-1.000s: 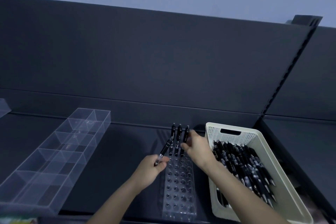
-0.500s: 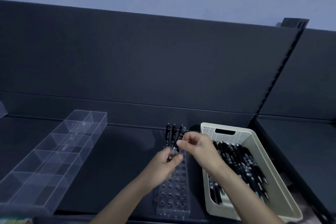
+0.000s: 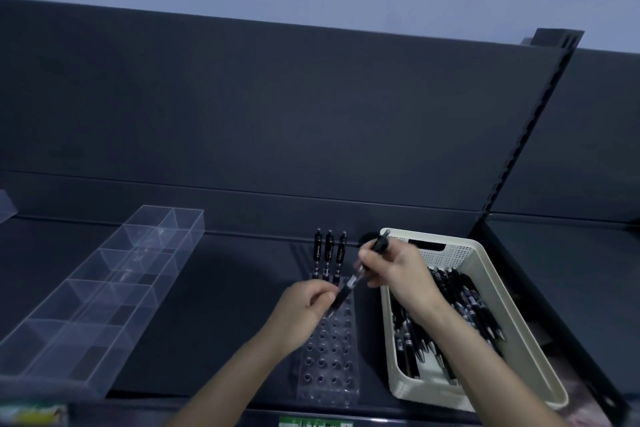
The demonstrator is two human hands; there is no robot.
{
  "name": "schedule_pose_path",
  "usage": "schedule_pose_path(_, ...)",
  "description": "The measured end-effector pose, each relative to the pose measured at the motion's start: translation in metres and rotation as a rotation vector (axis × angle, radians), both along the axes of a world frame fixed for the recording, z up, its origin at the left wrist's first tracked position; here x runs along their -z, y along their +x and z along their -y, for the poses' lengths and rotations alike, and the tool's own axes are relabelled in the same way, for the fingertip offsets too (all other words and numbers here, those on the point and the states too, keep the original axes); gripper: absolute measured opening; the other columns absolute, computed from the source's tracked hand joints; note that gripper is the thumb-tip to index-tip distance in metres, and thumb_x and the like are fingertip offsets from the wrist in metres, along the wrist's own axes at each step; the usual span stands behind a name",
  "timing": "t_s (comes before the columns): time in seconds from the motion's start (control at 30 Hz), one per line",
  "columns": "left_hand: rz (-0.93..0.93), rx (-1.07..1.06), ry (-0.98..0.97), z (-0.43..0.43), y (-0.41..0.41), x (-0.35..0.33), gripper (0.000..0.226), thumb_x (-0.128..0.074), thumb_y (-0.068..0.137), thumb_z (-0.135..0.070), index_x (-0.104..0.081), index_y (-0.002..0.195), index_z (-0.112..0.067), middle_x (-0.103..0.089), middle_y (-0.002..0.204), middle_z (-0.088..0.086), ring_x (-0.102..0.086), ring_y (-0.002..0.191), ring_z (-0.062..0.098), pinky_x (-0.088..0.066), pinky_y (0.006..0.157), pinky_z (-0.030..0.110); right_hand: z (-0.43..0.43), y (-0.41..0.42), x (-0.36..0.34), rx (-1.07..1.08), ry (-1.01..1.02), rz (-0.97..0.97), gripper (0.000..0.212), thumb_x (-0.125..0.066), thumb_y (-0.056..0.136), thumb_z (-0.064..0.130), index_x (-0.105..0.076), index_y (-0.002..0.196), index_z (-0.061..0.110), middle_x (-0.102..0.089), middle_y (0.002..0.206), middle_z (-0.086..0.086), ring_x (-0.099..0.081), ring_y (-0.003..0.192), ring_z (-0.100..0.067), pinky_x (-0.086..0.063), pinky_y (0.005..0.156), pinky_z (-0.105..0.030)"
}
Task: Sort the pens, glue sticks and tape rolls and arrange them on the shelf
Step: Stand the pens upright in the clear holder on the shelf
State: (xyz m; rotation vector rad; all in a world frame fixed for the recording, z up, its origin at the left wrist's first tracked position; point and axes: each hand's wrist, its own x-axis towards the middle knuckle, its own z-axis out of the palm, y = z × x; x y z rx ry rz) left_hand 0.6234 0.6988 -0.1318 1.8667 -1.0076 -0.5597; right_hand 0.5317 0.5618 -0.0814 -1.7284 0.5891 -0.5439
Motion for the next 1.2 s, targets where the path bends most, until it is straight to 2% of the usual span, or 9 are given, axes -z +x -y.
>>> schedule_pose_path(0.07,0.319,0.040,0.153,-0.006,0.007,0.010,0.032,-0.047,0.096,-0.028,-0.055,0.126,-0.020,-0.052,0.124,-0.010,-0.046,0.116,0.003,-0.035,0.096,0.015,0.013,0.002,-0.002,0.119,-0.114,0.006,0.015,-0.058,0.088,0.006,-0.057,0.076,0.015,-0.062,0.070,-0.004,-0.060,0.062,-0.015,-0.051,0.056,-0.023)
schedule_pose_path(0.1,0.413,0.091,0.213,-0.009,0.009,0.014,0.039,-0.048,0.095,-0.031,-0.049,0.133,-0.020,-0.046,0.132,-0.009,-0.039,0.123,0.004,-0.031,0.100,0.015,0.019,0.004,-0.004,0.163,-0.178,-0.004,0.013,-0.058,0.088,0.008,-0.057,0.077,0.015,-0.061,0.071,-0.003,-0.060,0.064,-0.018,-0.053,0.060,-0.027)
schedule_pose_path(0.2,0.533,0.189,0.339,-0.012,0.009,0.022,0.047,-0.049,0.094,-0.035,-0.042,0.138,-0.019,-0.039,0.139,-0.006,-0.032,0.129,0.008,-0.033,0.105,0.022,0.026,0.013,0.001,0.185,-0.346,-0.084,0.008,-0.058,0.088,0.014,-0.056,0.081,0.015,-0.060,0.072,-0.001,-0.061,0.074,-0.024,-0.052,0.074,-0.037)
schedule_pose_path(0.27,0.576,0.195,0.346,-0.012,0.010,0.025,0.046,-0.048,0.094,-0.036,-0.043,0.137,-0.020,-0.039,0.139,-0.006,-0.031,0.129,0.008,-0.035,0.104,0.024,0.025,0.019,0.007,0.164,-0.428,-0.156,0.007,-0.058,0.089,0.017,-0.057,0.086,0.012,-0.060,0.073,-0.002,-0.058,0.074,-0.023,-0.046,0.071,-0.031)
schedule_pose_path(0.43,0.593,0.201,0.340,-0.010,0.012,0.025,0.046,-0.048,0.094,-0.037,-0.044,0.137,-0.021,-0.041,0.137,-0.007,-0.032,0.128,0.008,-0.038,0.102,0.025,0.023,0.031,0.016,0.122,-0.528,-0.292,0.018,-0.054,0.092,0.022,-0.056,0.097,0.005,-0.060,0.080,-0.005,-0.054,0.076,-0.020,-0.034,0.065,-0.024)
schedule_pose_path(0.53,0.599,0.198,0.343,-0.009,0.012,0.024,0.046,-0.049,0.093,-0.037,-0.045,0.136,-0.021,-0.042,0.134,-0.006,-0.034,0.126,0.008,-0.038,0.102,0.026,0.021,0.037,0.025,0.042,-0.564,-0.443,0.029,-0.054,0.092,0.021,-0.052,0.114,0.002,-0.064,0.102,-0.014,-0.059,0.093,-0.026,-0.040,0.072,-0.025)
schedule_pose_path(0.7,0.599,0.193,0.335,-0.008,0.012,0.023,0.045,-0.050,0.092,-0.037,-0.047,0.134,-0.021,-0.044,0.131,-0.007,-0.036,0.122,0.009,-0.040,0.099,0.026,0.017,0.042,0.036,-0.008,-0.569,-0.566,0.022,-0.055,0.090,0.012,-0.053,0.108,0.002,-0.064,0.108,-0.016,-0.060,0.099,-0.030,-0.043,0.077,-0.026)
schedule_pose_path(1.1,0.581,0.213,0.348,-0.008,0.010,0.018,0.044,-0.049,0.093,-0.037,-0.047,0.134,-0.022,-0.044,0.132,-0.009,-0.036,0.122,0.006,-0.040,0.099,0.024,0.010,0.036,0.034,0.050,-0.667,-0.565,0.026,-0.057,0.089,0.019,-0.052,0.109,0.003,-0.065,0.103,-0.014,-0.061,0.096,-0.029,-0.044,0.076,-0.027)
schedule_pose_path(1.2,0.566,0.218,0.358,-0.006,0.008,0.017,0.043,-0.048,0.094,-0.034,-0.045,0.135,-0.021,-0.042,0.137,-0.008,-0.036,0.126,0.007,-0.037,0.102,0.023,0.013,0.019,0.031,0.052,-0.663,-0.518,0.033,-0.059,0.087,0.021,-0.052,0.117,0.007,-0.065,0.106,-0.010,-0.061,0.100,-0.027,-0.046,0.084,-0.028)
